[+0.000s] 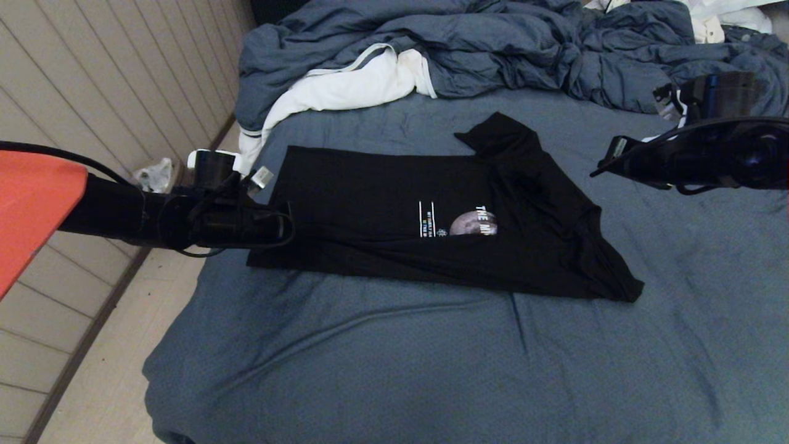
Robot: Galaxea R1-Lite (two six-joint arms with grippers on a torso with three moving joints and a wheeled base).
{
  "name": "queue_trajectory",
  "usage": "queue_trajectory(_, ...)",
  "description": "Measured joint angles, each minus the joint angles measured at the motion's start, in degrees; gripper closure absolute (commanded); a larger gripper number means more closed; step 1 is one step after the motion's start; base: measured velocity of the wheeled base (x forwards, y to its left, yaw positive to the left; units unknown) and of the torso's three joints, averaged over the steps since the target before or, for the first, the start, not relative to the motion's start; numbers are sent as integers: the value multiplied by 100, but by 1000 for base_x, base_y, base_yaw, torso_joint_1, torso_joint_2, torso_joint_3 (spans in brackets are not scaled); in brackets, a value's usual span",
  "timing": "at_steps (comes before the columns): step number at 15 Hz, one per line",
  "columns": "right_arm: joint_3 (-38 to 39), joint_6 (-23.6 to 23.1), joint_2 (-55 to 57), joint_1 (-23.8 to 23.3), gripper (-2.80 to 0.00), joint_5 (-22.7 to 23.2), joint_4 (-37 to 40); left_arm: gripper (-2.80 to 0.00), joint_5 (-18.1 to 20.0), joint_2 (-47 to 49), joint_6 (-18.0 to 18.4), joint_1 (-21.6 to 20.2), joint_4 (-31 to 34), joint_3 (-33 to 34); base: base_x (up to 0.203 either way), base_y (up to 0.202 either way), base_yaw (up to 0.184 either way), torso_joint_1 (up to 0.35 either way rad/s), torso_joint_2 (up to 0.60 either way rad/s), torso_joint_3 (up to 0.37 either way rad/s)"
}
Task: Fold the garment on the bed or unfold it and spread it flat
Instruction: Fold the black T-shirt
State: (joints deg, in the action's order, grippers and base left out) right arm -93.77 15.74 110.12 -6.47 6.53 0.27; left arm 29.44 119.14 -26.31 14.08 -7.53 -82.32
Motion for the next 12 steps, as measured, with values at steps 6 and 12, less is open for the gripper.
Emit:
queue_trajectory(6, 0, -4, -9, -6, 0, 0, -9, 0, 1, 555, -426, -96, 81, -1062, 0, 0, 0, 0, 0, 0)
queue_trajectory(12, 27, 0, -86, -13, 0, 0, -27, 0, -563, 800, -779, -122, 292, -1977, 0, 0, 0, 0, 0, 0)
